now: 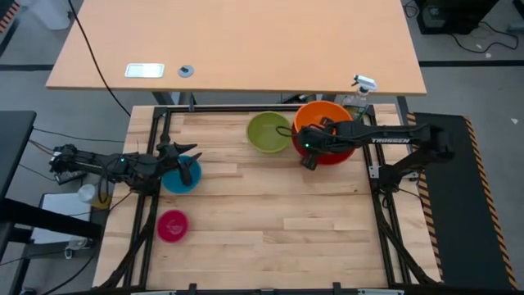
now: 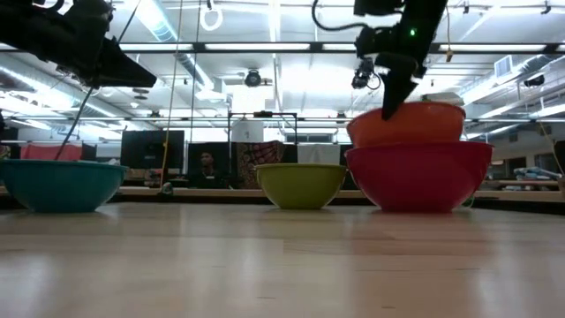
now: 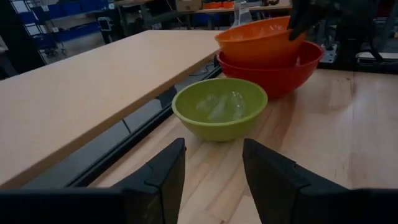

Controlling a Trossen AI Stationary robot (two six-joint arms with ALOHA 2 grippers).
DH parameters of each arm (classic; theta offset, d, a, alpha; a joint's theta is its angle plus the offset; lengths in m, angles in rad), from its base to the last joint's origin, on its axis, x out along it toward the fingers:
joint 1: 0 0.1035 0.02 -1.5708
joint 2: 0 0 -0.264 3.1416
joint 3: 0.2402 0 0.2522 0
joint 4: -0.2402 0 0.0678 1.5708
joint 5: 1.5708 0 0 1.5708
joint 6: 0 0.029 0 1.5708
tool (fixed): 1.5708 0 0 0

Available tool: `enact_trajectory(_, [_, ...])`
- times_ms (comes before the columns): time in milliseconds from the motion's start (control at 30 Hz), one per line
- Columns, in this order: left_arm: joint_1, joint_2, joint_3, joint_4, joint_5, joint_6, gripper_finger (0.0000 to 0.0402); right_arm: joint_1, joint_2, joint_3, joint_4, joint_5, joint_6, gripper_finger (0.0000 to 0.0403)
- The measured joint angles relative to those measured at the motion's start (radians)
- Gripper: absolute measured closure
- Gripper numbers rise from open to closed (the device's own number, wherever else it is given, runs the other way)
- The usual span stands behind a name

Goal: Nest bowls inside each other
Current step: Stack the orange bowl into the red bowl, then stack the green bowl into the orange bowl

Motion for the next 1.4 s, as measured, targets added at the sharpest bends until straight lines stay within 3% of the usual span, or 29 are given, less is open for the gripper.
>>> enact_trajectory(400, [0.000,0.000,0.000,0.004,-0.001,0.001,0.0237,0.000,0.067,-0.113,0.054,-0.011,0.034,0.0364])
enact_trajectory(633, [0.000,0.000,0.000,0.001,-0.001,0.001,0.0237,-0.003,0.099,-0.119,0.072,-0.012,0.015,0.0302])
enact_trajectory(833, [0.000,0.000,0.000,0.002,0.000,0.001,0.0237,-0.007,0.084,-0.036,-0.017,-0.043,0.029,0.0244])
enact_trajectory(1033, [0.000,0.000,0.000,0.002,0.000,-0.003,0.0237,0.022,0.077,0.093,-0.062,0.050,0.036,0.0237])
enact_trajectory(1167, [0.000,0.000,0.000,0.003,0.003,-0.014,0.0237,0.051,0.077,0.111,0.092,0.080,-0.063,0.0237])
enact_trajectory(1400, [0.000,0.000,0.000,0.004,0.003,-0.019,0.0237,0.085,0.146,0.113,0.395,-0.006,-0.252,0.0237])
